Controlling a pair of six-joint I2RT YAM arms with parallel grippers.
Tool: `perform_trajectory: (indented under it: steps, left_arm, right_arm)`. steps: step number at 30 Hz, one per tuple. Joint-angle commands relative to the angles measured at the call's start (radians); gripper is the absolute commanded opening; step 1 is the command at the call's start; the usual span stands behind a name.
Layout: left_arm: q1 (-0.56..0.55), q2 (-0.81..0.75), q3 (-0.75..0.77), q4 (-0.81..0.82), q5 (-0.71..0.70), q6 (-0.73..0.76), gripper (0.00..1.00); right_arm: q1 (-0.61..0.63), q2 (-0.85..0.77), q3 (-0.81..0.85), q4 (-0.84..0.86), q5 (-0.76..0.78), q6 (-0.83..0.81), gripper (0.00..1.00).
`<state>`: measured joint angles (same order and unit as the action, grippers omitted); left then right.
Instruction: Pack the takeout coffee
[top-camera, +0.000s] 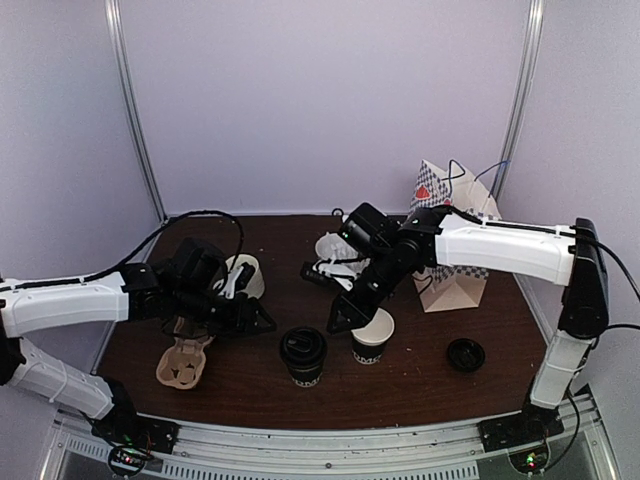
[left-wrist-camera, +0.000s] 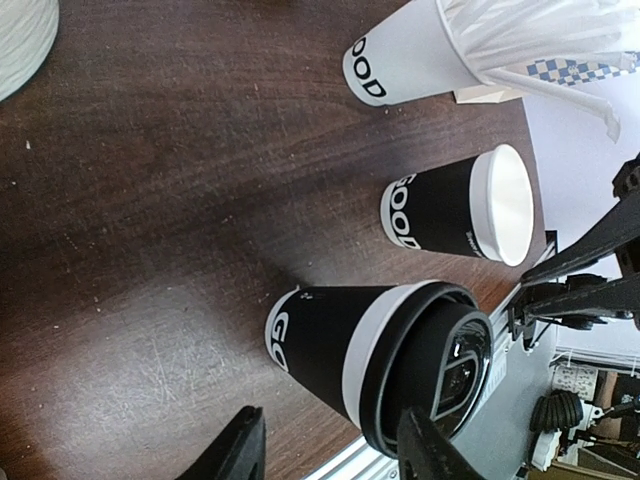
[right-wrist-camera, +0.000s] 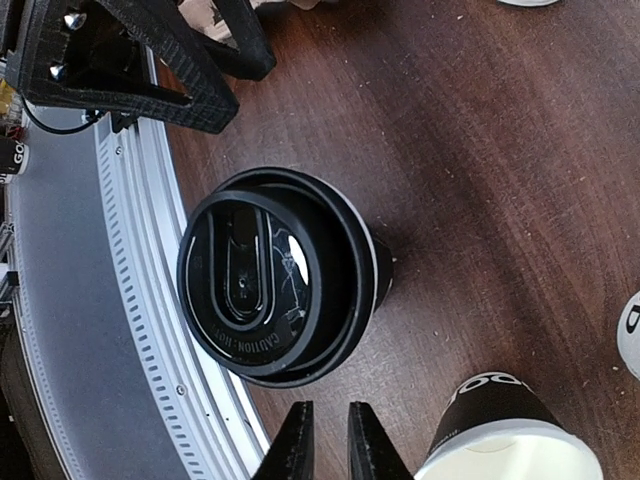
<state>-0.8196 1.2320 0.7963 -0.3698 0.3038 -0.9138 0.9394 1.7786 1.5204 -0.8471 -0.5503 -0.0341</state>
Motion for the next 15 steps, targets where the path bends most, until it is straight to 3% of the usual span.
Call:
perform_trajectory:
  steps: [1, 15]
  left_arm:
    - [0.004, 0.028, -0.004, 0.071, 0.034, -0.019, 0.46]
    - [-0.021, 0.078, -0.009, 0.079, 0.055, -0.033, 0.43]
  right_arm:
    - [0.008, 0.033, -0.004, 0.025, -0.048, 0.034, 0.16]
    - [0.004, 0.069, -0.006, 0.02, -0.083, 0.034, 0.15]
